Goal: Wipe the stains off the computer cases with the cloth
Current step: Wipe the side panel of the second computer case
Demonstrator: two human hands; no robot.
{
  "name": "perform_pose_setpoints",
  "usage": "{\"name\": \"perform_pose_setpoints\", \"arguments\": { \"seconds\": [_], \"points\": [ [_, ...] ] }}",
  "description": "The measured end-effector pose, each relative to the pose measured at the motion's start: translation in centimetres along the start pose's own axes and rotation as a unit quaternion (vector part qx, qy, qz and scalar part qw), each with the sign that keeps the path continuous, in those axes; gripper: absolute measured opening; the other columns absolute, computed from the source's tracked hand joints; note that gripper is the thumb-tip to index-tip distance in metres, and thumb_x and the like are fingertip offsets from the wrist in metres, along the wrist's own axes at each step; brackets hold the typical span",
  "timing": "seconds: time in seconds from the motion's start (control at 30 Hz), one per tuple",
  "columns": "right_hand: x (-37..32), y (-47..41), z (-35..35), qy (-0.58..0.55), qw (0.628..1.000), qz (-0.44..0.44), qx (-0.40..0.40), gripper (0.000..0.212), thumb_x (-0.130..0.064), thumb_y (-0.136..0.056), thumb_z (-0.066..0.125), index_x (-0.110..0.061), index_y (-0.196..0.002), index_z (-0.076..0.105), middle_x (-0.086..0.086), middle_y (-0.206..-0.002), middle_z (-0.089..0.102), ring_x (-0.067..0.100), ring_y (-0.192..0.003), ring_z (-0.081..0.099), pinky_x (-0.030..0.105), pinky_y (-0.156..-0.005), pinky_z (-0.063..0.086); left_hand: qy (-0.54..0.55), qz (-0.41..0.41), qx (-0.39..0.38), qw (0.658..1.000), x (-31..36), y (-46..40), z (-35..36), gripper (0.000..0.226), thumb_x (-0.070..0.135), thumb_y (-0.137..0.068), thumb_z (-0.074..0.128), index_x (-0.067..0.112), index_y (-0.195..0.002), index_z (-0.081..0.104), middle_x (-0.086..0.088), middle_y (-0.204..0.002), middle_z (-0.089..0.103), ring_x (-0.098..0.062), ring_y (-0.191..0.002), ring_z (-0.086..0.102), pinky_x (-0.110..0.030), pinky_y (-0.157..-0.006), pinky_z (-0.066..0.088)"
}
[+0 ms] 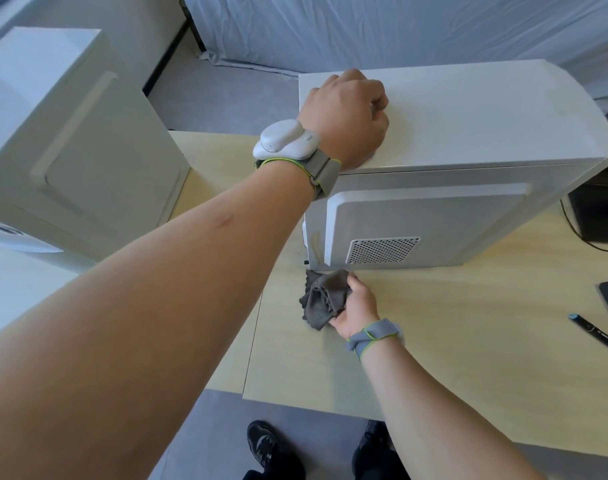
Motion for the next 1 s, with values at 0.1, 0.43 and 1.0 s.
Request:
{"name": "perform_pose_setpoints", "arguments": {
  "seconds": [0.1, 0.43, 1.0],
  "points": [
    [0.6, -1.1, 2.1, 0.047, 0.999, -0.018, 0.001, 0.022, -0.015, -0.100, 0.059, -0.011, -0.120, 0.065, 0.014, -0.120, 0.068, 0.032, -0.111, 0.065, 0.051, -0.097, 0.052, 0.001, 0.000, 0.003, 1.000, -0.1, 0.0, 0.0, 0.029, 0.030, -0.091, 0.047, 0.029, -0.108, 0.071, 0.007, -0.120, 0.061, -0.020, -0.112, 0.054, -0.032, -0.096, 0.040],
    [0.2, 0.5, 5.3, -0.015, 0.999, -0.042, -0.010, 0.028, 0.005, -0.092, 0.054, 0.003, -0.118, 0.061, 0.024, -0.135, 0.061, 0.036, -0.125, 0.060, 0.049, -0.108, 0.047, -0.004, 0.009, 0.004, 1.000, 0.0, 0.0, 0.0, 0.029, 0.030, -0.092, 0.046, 0.028, -0.106, 0.071, 0.008, -0.119, 0.061, -0.020, -0.111, 0.054, -0.032, -0.095, 0.041],
    [-5.3, 10.5, 7.7, -0.178, 0.955, -0.112, -0.210, 0.031, 0.011, -0.091, 0.040, -0.001, -0.106, 0.064, 0.016, -0.091, 0.072, 0.028, -0.089, 0.070, 0.042, -0.085, 0.057, -0.003, 0.010, -0.014, 1.000, 0.2, 0.4, -0.1, 0.030, 0.029, -0.096, 0.047, 0.024, -0.113, 0.071, 0.002, -0.126, 0.061, -0.025, -0.114, 0.054, -0.037, -0.099, 0.041]
  ]
}}
Point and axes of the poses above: each hand's wrist, its own y-axis away from the middle knuckle, its own z-axis out of the palm, x = y × z, the point moved 3 cm from there along -y, towards the middle knuckle
